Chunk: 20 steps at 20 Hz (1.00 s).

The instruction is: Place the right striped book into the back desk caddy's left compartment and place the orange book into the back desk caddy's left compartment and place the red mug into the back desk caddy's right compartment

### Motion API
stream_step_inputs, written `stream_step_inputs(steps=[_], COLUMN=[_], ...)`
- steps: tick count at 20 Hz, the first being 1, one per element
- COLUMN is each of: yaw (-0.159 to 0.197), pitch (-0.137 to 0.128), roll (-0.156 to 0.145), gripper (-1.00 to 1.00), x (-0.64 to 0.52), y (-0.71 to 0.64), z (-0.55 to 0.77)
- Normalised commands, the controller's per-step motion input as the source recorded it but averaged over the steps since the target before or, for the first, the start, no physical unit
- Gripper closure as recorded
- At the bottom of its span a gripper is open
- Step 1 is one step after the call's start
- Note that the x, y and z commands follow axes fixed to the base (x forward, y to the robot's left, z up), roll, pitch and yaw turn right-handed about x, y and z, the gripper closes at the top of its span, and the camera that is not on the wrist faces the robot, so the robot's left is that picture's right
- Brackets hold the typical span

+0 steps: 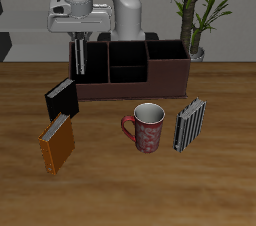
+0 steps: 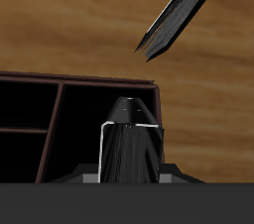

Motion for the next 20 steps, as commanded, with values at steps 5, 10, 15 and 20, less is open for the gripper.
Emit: stream_step_inputs(steps=[5, 10, 15, 20], yaw=[0.008, -0.016, -0.031, -0.036], pitch=[0.002, 0.033, 0.013, 0.023], roll=[0.004, 0.010, 0.008, 0.009], gripper=[1.00, 1.00, 1.00, 1.00], x=[-0.01, 0.05, 0.03, 0.02], y=[0.03, 0.01, 0.00, -0.03], z=[-0.06, -0.14, -0.11, -0.12])
